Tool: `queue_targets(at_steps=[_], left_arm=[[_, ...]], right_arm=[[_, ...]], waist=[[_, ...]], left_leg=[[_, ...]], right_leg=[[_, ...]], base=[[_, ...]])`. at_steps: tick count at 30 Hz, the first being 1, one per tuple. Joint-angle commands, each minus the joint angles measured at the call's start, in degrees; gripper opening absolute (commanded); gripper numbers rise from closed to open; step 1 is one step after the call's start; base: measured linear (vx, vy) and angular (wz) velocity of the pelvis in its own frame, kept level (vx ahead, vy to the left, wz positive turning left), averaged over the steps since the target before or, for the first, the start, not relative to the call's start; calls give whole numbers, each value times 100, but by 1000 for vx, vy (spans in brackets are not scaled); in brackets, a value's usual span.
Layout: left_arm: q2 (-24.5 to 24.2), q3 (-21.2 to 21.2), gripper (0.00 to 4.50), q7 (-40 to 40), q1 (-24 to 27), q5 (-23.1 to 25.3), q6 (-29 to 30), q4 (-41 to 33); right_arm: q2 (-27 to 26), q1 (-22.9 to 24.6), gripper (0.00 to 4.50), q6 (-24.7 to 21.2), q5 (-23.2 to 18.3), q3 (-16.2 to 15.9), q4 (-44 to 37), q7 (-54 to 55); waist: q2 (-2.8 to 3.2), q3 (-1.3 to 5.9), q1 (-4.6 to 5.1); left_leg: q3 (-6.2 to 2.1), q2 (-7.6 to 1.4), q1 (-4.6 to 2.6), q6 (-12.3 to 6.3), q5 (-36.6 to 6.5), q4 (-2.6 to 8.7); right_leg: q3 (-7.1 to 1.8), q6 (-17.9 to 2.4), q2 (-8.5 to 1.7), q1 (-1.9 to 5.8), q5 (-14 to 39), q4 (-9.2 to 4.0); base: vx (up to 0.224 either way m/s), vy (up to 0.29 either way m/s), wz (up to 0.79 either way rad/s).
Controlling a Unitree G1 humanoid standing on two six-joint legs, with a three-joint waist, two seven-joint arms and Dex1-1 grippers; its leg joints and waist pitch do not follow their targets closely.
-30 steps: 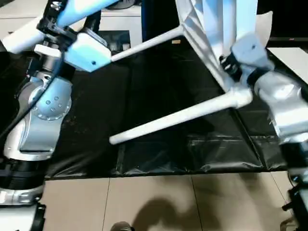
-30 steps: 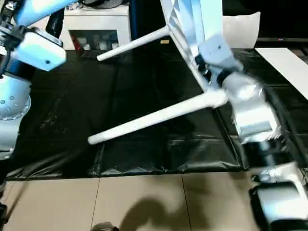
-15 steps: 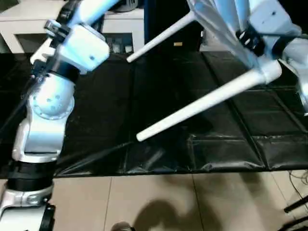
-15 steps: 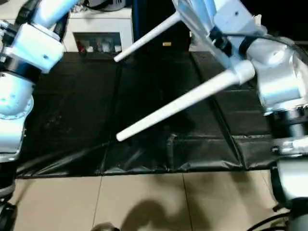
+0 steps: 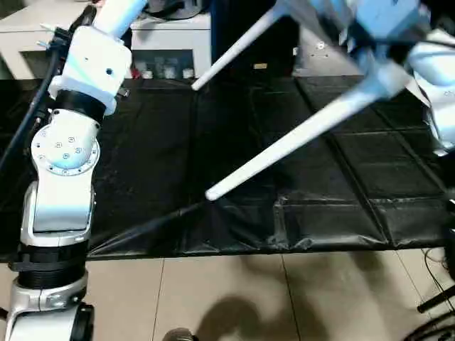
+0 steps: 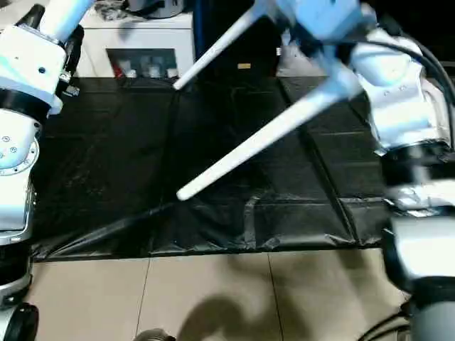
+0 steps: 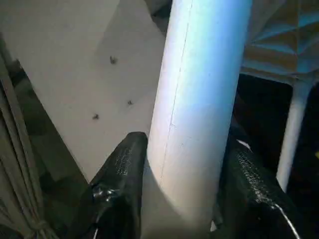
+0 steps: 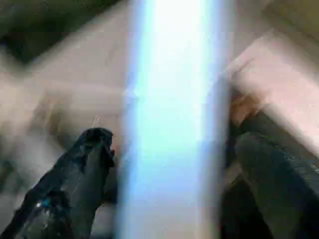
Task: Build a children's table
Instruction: Flip table
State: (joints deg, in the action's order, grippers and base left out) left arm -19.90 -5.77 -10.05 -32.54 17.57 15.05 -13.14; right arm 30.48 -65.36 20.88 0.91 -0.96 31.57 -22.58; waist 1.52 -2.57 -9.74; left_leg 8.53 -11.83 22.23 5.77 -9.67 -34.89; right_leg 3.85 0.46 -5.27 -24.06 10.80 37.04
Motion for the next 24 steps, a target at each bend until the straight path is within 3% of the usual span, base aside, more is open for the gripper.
queue_targets(at_steps=[1, 2, 3, 5, 6, 7, 9, 10, 11, 12, 13, 14, 16, 17, 18, 20, 21, 22, 23, 24], left_arm=[[121, 86, 178, -151, 110, -332, 298, 192], [111, 82, 177, -150, 133, -311, 334, 176], [105, 74, 177, -135, 158, -286, 359, 183], [120, 32, 172, -90, 210, -273, 407, 215], [128, -4, 170, -62, 241, -278, 430, 240], [146, -50, 167, -36, 270, -295, 469, 258], [156, -119, 165, -18, 323, -311, 529, 295], [142, -140, 165, -23, 342, -307, 544, 309], [117, -167, 164, -44, 362, -306, 586, 318], [77, -163, 164, -60, 361, -317, 612, 322], [60, -154, 164, -67, 355, -317, 605, 323], [36, -138, 162, -80, 332, -323, 593, 322], [30, -106, 161, -97, 285, -329, 603, 348], [30, -80, 161, -108, 277, -331, 623, 382], [30, -80, 161, -108, 277, -331, 623, 382], [37, -86, 160, -105, 304, -329, 657, 400], [42, -107, 160, -98, 337, -318, 708, 388], [41, -123, 159, -86, 359, -318, 734, 377], [28, -148, 159, -63, 413, -328, 775, 349], [25, -151, 159, -61, 423, -330, 775, 346]], right_arm=[[5, -173, 446, 278, -608, 603, -251, 75], [-47, -187, 446, 369, -819, 736, -342, 38], [-126, -145, 450, 255, -1188, 864, -555, -183], [-284, 73, 450, -167, -1915, 1013, -1121, -639], [-352, 240, 450, -391, -2220, 1020, -1435, -821], [-395, 387, 450, -464, -2374, 988, -1632, -856], [-495, 684, 450, -612, -2688, 966, -1998, -831], [-532, 809, 450, -636, -2776, 961, -2153, -786], [-564, 1014, 450, -665, -2883, 947, -2394, -751], [-547, 1172, 450, -581, -2812, 932, -2561, -760], [-526, 1188, 450, -511, -2720, 927, -2571, -752], [-512, 1184, 450, -439, -2601, 942, -2578, -739], [-431, 1189, 450, -545, -2400, 954, -2638, -763], [-257, 1201, 450, -592, -2124, 882, -2689, -869], [-257, 1201, 450, -592, -2124, 882, -2689, -869], [-208, 1227, 450, -709, -2224, 827, -2786, -1028], [-197, 1272, 450, -868, -2448, 756, -2883, -1182], [-192, 1332, 450, -965, -2531, 701, -2970, -1239], [-185, 1488, 450, -1166, -2624, 573, -3164, -1338], [-190, 1519, 450, -1195, -2626, 552, -3190, -1341]], waist=[[-86, 363, 71], [-58, 375, 62], [-71, 411, 44], [-62, 455, 20], [-64, 485, -7], [-69, 516, -30], [-69, 514, -38], [-33, 484, -15], [-2, 466, 8], [-21, 421, 39], [21, 409, 57], [82, 381, 102], [22, 361, 152], [21, 349, 165], [59, 333, 186], [52, 315, 195], [-8, 312, 211], [19, 313, 211], [-31, 299, 226], [-11, 295, 219]], left_leg=[[78, 3, -85, -197, -1845, 357], [67, -9, -85, -170, -1836, 357], [66, -14, -67, -189, -1626, 345], [72, -16, -38, -326, -1245, 307], [56, -27, 5, -475, -854, 280], [59, -17, 39, -598, -493, 236], [65, -5, 69, -674, -203, 222], [48, -8, 98, -669, -319, 230], [56, -13, 58, -595, -645, 252], [63, -17, 49, -471, -1068, 300], [54, -12, 48, -390, -1246, 317], [36, 1, 20, -150, -1761, 368], [37, 12, 8, -59, -2050, 390], [36, 21, -25, -14, -2244, 392], [31, 25, -51, 20, -2419, 386], [20, 38, -60, 2, -2556, 393], [8, 41, -62, -21, -2609, 397], [0, 42, -73, -30, -2641, 395], [-4, 35, -79, -52, -2688, 401], [-15, 35, -79, -46, -2691, 410]], right_leg=[[-163, -700, -128, 173, 1863, -537], [-170, -771, -129, 175, 1676, -518], [-174, -863, -124, 200, 1269, -473], [-185, -1032, -101, 230, 521, -394], [-183, -1115, -104, 265, -58, -324], [-181, -1175, -104, 281, -490, -273], [-176, -1229, -90, 282, -784, -249], [-162, -1203, -103, 275, -606, -260], [-160, -1160, -116, 256, -190, -316], [-161, -1047, -127, 249, 415, -394], [-160, -978, -139, 250, 707, -417], [-150, -801, -150, 228, 1507, -483], [-141, -663, -139, 220, 1923, -545], [-140, -560, -133, 180, 2245, -591], [-139, -475, -128, 158, 2489, -633], [-124, -341, -135, 141, 2793, -668], [-104, -256, -144, 141, 2995, -690], [-100, -244, -144, 131, 3055, -693], [-92, -204, -142, 110, 3142, -734], [-90, -193, -149, 117, 3168, -733]], base=[[0, 0, 0], [0, 0, 0], [0, 0, 0], [0, 0, 0], [0, 0, 0], [0, 0, 0], [0, 0, 0], [0, 0, 0], [0, 0, 0], [0, 0, 0], [0, 0, 0], [0, 0, 0], [-28, -3, -2], [-59, -9, 0], [-59, -9, 0], [-25, -4, 1], [0, 0, 0], [0, 0, 0], [0, 0, 0], [0, 0, 0]])
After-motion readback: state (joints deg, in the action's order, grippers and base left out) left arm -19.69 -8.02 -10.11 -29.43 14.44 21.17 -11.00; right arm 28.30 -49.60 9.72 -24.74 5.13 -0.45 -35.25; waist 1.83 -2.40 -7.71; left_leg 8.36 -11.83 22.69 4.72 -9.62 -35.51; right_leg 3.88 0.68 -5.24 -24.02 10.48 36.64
